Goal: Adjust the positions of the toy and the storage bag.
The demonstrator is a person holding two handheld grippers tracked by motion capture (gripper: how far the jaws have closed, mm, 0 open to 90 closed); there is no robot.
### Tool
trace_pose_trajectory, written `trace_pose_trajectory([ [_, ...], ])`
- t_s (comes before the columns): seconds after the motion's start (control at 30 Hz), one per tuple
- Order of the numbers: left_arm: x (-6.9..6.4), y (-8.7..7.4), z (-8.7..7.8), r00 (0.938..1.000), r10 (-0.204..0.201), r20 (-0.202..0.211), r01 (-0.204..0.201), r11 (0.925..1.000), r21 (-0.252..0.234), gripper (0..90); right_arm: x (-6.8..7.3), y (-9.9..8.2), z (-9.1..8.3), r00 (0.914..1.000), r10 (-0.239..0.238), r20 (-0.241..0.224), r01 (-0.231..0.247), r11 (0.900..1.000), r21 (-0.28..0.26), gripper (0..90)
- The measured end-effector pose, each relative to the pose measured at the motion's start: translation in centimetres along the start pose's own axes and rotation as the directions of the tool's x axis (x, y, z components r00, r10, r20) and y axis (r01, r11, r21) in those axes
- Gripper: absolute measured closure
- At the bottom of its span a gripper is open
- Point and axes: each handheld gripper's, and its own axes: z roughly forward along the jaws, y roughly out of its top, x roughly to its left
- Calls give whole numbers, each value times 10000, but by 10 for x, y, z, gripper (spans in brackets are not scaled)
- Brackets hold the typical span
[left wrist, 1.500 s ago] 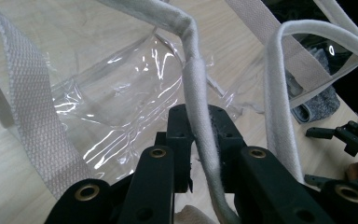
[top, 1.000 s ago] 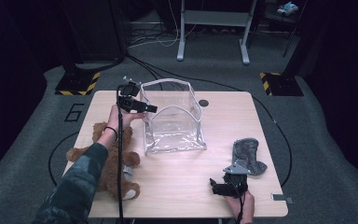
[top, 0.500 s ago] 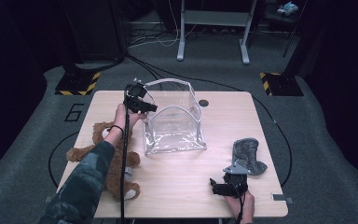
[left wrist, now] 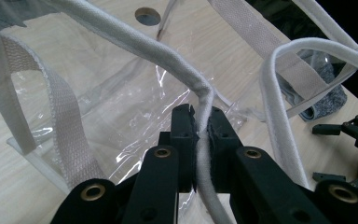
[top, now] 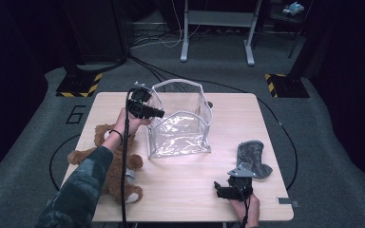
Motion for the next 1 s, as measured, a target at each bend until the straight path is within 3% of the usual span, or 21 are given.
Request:
trace_pose_trajectory([
  [0.17,0,-3,-4,9997,143,206,-148,9996,220,839,-1,2,-1,10000,43,22,-44,9998,218,114],
  [0.27,4,-7,-6,9999,-58,99,56,9998,171,818,0,5,-3,9998,75,-160,-70,9996,269,139],
  [0.33,10,-8,-8,9994,-302,-156,304,9995,89,729,4,10,-4,9996,-244,-130,245,9996,126,141],
  [0.37,12,-8,-8,9983,-330,-477,337,9993,136,679,6,14,-4,9997,-186,-162,187,9998,71,143],
  [0.4,14,-8,-9,9968,-586,-538,592,9982,101,609,7,18,-3,9993,-321,-167,321,9995,-2,144],
  [0.43,14,-8,-9,9968,-586,-538,592,9982,101,562,7,18,-3,9993,-321,-167,321,9995,-2,144],
  [0.47,15,-8,-10,9948,-761,-684,764,9971,25,507,11,31,-1,9987,-475,-184,473,9988,-106,153],
  [0.53,17,-9,-12,9922,-971,-784,964,9953,-128,463,12,41,3,9978,-625,-232,619,9978,-223,172],
  [0.63,18,-9,-12,9897,-1099,-916,1091,9939,-133,446,12,54,12,9980,-621,-88,618,9978,-258,205],
  [0.73,19,-9,-10,9878,-1150,-1047,1145,9934,-101,451,5,72,30,9995,-326,20,326,9992,-236,299],
  [0.93,20,-11,-9,9854,-1187,-1218,1201,9928,41,540,0,90,52,9997,-238,42,238,9997,-83,444],
  [1.0,20,-12,-9,9852,-1212,-1214,1226,9924,43,548,-1,92,55,9996,-294,5,294,9996,31,443],
])
